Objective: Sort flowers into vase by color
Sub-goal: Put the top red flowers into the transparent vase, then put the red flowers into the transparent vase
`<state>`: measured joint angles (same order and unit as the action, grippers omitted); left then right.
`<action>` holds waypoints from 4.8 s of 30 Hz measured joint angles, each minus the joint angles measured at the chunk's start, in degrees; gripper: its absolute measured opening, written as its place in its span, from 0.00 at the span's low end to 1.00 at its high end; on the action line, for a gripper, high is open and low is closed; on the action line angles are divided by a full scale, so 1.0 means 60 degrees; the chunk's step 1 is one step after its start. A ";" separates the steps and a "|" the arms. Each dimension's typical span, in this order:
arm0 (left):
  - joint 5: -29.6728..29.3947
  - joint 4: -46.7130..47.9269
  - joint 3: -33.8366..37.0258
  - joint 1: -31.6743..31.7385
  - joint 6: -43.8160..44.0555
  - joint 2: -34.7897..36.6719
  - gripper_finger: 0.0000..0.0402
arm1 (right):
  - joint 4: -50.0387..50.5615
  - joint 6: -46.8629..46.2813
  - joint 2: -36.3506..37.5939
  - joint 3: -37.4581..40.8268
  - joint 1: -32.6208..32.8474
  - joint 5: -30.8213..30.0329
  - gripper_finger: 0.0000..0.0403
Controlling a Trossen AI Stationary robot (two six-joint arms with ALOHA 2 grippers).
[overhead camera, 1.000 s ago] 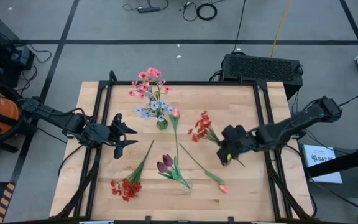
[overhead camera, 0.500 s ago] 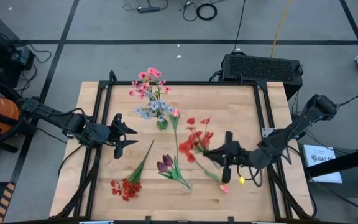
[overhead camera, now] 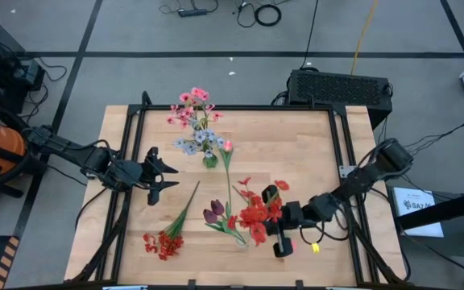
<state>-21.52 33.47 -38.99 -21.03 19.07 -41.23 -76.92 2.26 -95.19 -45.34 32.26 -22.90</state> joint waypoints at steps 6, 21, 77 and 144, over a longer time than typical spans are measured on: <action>0.0000 0.0004 -0.0001 0.0001 -0.0042 -0.0002 0.47 | -0.0452 -0.0557 -0.0856 0.0000 -0.0196 0.0125 0.01; 0.0000 0.0009 0.0000 -0.0001 -0.0058 -0.0003 0.47 | -0.0651 -0.0761 -0.2024 0.0000 -0.0195 0.0115 0.01; 0.0004 0.0012 -0.0001 0.0001 0.0004 -0.0004 0.47 | 0.6172 -0.3013 0.0557 0.0000 -0.0045 0.0131 0.35; 0.0059 0.0004 -0.0002 0.0002 0.2269 -0.0754 0.47 | 1.4441 -1.1439 0.1099 0.0004 -0.0049 0.4355 0.03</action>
<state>-21.17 33.50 -39.00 -21.02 32.68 -45.76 9.73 -66.37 -88.60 -45.32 31.97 3.24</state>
